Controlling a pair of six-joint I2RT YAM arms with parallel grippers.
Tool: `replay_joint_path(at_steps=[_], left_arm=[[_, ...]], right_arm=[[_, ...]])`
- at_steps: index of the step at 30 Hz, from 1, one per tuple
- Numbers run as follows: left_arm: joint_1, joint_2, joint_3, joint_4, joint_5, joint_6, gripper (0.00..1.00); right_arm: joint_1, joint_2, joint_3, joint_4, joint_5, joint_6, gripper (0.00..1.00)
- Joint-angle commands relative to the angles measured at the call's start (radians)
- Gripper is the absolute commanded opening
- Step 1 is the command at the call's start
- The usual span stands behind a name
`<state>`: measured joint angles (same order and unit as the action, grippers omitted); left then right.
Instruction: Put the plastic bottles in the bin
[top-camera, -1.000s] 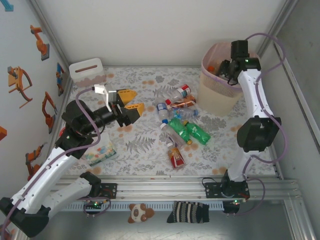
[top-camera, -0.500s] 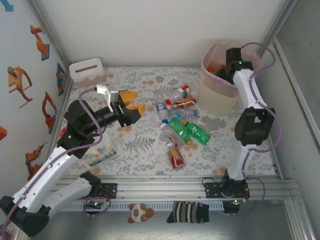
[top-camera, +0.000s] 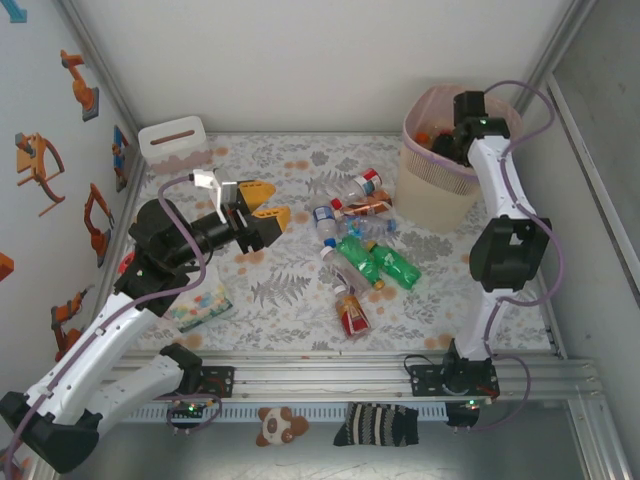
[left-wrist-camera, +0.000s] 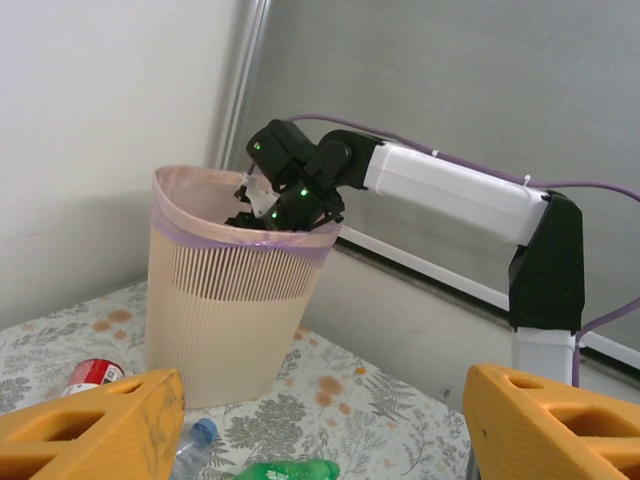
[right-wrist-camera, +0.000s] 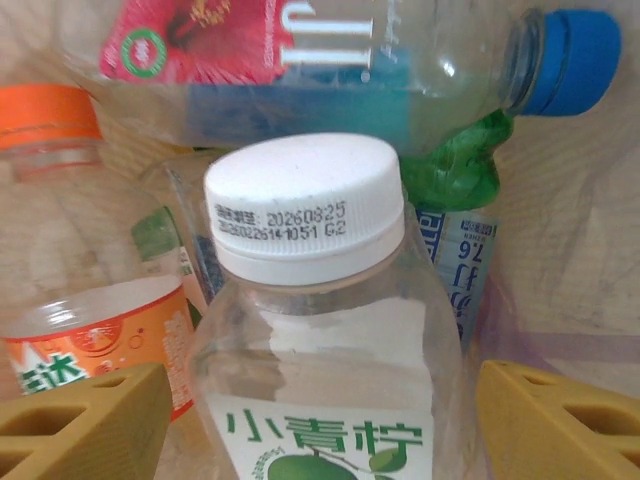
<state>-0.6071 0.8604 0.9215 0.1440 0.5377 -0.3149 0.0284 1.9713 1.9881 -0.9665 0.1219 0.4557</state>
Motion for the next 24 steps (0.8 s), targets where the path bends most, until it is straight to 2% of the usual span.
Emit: replay_joint_path(at_steps=[1,9,16,20,24], left_arm=[[0.006,0.009,0.005,-0.017,-0.008,0.013,0.73],[0.01,0.095,0.103,-0.223,-0.049,0.106,0.7],[0.017,0.248,0.209,-0.401,-0.082,0.189,0.67],[0.022,0.333,0.255,-0.464,-0.157,0.174,0.66],[0.027,0.375,0.255,-0.462,-0.166,0.15,0.66]], right_arm=[[-0.006,-0.074,0.049,-0.042,0.026,-0.003,0.78],[-0.007,-0.145,0.116,-0.075,0.056,-0.023,0.78],[-0.004,-0.22,0.164,-0.085,0.074,-0.029,0.75],[0.026,-0.254,0.18,-0.08,0.078,-0.021,0.74],[0.087,-0.271,0.189,-0.076,0.106,-0.001,0.73]])
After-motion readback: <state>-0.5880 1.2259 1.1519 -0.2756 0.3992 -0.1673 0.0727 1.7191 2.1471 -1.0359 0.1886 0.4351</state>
